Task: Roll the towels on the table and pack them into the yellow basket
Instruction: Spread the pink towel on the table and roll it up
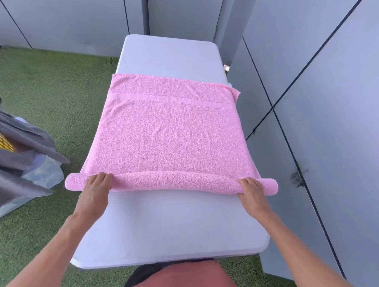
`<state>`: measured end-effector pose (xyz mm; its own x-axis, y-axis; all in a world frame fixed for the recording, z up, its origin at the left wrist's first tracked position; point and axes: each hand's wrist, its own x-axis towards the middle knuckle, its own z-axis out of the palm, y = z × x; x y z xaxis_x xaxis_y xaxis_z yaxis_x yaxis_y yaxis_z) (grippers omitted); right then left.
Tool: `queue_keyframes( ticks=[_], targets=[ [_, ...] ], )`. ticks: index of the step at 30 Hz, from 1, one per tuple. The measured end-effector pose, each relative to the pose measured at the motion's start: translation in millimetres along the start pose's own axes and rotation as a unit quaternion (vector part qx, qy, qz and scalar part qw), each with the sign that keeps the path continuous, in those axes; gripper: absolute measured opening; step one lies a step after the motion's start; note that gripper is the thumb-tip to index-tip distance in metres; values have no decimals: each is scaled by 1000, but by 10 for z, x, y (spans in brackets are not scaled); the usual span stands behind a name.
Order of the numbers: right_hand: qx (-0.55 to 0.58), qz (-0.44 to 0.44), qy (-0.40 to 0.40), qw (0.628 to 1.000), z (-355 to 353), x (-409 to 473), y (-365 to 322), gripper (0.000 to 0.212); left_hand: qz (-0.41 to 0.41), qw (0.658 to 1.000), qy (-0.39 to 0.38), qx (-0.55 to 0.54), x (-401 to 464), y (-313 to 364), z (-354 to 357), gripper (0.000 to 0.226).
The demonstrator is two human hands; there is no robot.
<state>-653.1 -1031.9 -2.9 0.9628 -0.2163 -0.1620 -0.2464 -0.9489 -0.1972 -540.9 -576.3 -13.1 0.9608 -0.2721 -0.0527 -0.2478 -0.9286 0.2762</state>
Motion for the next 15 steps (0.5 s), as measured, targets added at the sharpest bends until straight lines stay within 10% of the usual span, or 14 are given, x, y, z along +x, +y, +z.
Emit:
queue_keyframes(
  ticks=[10, 15],
  targets=[
    [171, 33, -107, 979, -205, -386, 133, 44, -34, 987, -143, -64, -228, -54, -184, 28],
    [175, 71, 89, 978, -176, -304, 1, 25, -32, 998, 45, -27, -161, 19, -215, 16]
  ],
)
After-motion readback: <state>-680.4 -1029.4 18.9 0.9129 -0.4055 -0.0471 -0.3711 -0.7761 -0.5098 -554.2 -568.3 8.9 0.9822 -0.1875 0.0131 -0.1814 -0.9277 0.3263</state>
